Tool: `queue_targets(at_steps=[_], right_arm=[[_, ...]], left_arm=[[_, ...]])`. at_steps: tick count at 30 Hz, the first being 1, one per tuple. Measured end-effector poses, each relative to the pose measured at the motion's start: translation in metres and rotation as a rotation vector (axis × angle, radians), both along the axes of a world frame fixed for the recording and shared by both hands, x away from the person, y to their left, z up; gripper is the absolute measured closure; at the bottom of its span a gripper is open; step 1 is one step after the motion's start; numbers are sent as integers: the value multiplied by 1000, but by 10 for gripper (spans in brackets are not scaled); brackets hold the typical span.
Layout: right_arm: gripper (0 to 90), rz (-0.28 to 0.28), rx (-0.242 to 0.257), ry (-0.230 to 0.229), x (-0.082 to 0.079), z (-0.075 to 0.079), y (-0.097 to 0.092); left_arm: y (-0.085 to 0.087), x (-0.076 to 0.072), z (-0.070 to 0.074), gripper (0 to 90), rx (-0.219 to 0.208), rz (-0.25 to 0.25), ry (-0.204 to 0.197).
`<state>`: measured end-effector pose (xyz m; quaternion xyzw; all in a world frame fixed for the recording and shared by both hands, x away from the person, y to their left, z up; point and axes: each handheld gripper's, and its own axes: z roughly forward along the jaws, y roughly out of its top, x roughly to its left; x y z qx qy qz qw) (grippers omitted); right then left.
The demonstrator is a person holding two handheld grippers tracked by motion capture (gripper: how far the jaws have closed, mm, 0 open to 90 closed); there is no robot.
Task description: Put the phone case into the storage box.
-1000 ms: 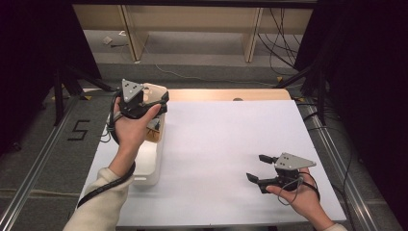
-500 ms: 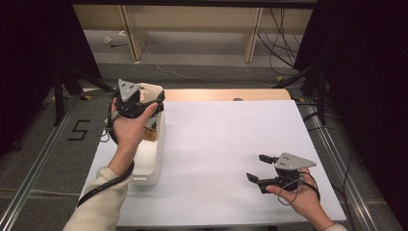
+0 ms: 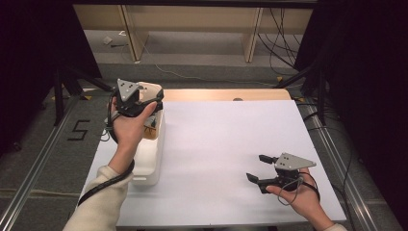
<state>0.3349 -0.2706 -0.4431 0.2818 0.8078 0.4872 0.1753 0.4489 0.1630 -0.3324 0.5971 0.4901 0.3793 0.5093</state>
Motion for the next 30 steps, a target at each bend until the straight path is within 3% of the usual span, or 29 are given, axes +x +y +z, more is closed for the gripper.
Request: queue_targets(at_steps=[30], right_arm=[[206,1,5,1,0,0,1]], left_arm=[[6,20,-7,107,-18,38,22]])
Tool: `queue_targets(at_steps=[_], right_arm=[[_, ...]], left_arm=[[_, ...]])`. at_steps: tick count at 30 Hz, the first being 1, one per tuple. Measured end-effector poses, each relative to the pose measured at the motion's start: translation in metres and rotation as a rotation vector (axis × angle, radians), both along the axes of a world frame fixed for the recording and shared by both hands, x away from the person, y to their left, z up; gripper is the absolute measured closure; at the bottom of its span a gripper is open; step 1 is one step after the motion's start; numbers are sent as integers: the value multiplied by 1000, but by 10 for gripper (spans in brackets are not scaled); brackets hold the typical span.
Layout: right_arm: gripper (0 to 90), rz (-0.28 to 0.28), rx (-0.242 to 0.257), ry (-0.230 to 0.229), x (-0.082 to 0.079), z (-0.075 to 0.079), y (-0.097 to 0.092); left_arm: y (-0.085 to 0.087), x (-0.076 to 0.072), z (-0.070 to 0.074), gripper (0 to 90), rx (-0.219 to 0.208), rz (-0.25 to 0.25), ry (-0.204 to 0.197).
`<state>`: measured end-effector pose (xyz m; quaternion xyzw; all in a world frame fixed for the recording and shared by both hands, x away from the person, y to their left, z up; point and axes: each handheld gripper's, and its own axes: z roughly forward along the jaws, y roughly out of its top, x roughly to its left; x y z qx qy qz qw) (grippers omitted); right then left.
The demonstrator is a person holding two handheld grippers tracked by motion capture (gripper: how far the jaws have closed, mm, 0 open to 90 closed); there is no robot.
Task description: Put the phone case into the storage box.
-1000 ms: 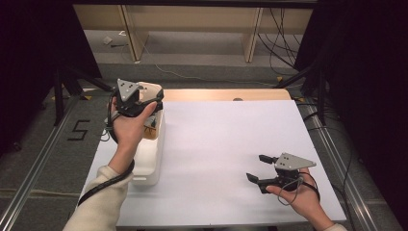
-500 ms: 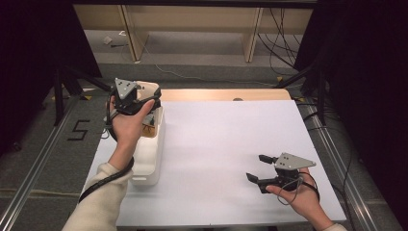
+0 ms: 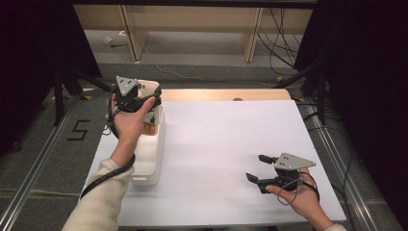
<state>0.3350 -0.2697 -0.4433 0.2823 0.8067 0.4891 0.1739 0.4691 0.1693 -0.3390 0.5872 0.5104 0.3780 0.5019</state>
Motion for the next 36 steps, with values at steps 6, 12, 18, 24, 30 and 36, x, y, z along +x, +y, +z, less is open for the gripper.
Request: queue_targets(at_steps=[6,12,18,24,30,36], right_arm=[[206,0,0,0,0,0,0],[206,0,-1,-2,0,0,0],[202,-14,10,-13,0,2,-1],[202,-18,8,-16,-1,3,-3],[201,-24,14,-20,0,4,-4],[202,-32,17,-27,3,5,-9]], left_arm=[[1,3,-3,108,-4,8,10],[2,5,-4,108,-4,10,17],[2,7,-4,107,-6,12,16],[4,10,-6,107,-15,17,23],[7,12,-9,107,-19,21,32],[9,13,-10,107,-17,23,32]])
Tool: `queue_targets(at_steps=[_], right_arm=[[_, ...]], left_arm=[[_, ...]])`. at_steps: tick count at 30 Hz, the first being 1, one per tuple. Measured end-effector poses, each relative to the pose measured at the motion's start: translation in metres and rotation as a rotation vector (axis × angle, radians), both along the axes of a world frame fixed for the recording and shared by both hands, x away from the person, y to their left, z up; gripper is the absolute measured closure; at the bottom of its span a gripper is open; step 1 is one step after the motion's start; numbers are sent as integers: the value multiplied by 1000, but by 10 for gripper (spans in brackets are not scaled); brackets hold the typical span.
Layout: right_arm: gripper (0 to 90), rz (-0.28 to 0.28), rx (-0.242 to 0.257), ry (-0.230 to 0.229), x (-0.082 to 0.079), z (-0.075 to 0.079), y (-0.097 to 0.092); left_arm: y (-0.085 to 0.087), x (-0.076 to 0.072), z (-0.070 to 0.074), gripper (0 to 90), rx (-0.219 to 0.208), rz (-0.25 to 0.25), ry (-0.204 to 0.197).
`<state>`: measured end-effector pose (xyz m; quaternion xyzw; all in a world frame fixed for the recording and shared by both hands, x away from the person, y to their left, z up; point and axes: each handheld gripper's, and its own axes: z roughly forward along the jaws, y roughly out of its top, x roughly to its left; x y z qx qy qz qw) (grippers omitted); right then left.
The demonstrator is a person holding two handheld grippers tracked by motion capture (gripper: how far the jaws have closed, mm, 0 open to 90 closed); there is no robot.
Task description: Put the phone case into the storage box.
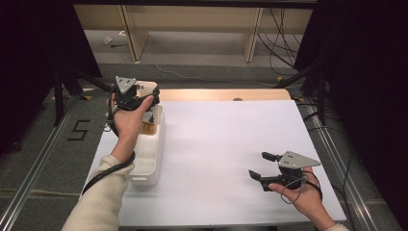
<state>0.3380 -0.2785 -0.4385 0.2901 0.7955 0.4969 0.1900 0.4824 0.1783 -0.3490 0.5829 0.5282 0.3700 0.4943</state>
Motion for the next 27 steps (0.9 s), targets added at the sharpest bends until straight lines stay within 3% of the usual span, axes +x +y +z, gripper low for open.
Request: queue_targets(at_steps=[27], right_arm=[[203,-19,6,-6,3,0,-4]], left_arm=[[-5,13,-5,107,8,11,17]])
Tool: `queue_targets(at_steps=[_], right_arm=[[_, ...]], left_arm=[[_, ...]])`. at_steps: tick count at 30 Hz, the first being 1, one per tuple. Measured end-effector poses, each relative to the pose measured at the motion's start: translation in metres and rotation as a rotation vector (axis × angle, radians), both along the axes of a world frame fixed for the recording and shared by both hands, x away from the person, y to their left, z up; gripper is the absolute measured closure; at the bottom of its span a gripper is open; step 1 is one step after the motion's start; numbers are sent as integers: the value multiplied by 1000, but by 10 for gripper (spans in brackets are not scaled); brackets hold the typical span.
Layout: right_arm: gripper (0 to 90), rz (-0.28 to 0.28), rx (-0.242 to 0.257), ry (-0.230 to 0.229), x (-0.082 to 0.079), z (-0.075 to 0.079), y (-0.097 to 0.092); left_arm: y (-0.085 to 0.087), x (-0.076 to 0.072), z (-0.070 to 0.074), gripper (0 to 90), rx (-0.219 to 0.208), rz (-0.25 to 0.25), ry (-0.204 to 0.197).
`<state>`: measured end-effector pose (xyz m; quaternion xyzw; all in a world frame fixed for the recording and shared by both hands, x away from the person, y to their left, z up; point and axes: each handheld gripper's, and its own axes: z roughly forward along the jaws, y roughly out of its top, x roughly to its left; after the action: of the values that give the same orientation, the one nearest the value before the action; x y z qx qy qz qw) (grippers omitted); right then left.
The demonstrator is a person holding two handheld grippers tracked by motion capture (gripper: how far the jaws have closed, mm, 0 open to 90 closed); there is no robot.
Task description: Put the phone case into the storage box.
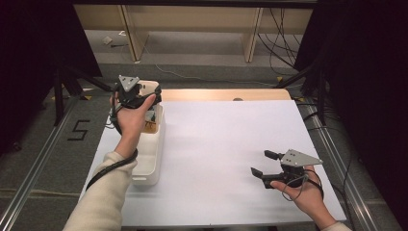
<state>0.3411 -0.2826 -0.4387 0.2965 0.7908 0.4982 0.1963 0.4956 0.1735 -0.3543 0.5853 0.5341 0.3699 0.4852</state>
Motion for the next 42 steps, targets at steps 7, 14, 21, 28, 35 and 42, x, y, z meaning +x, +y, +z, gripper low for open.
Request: queue_targets(at_steps=[7,14,21,28,35,42], right_arm=[[204,0,4,1,0,0,0],[203,-3,9,3,0,0,0],[204,-5,8,5,0,0,0],[204,-2,8,6,0,-1,0],[204,-2,10,8,0,-1,0],[204,-2,9,8,0,-1,1]], left_arm=[[2,4,-1,107,0,10,10],[2,8,-3,107,-1,7,17],[1,11,-5,107,4,8,23],[3,16,-6,107,7,19,36],[4,19,-9,107,9,23,46],[4,21,-9,107,13,24,51]])
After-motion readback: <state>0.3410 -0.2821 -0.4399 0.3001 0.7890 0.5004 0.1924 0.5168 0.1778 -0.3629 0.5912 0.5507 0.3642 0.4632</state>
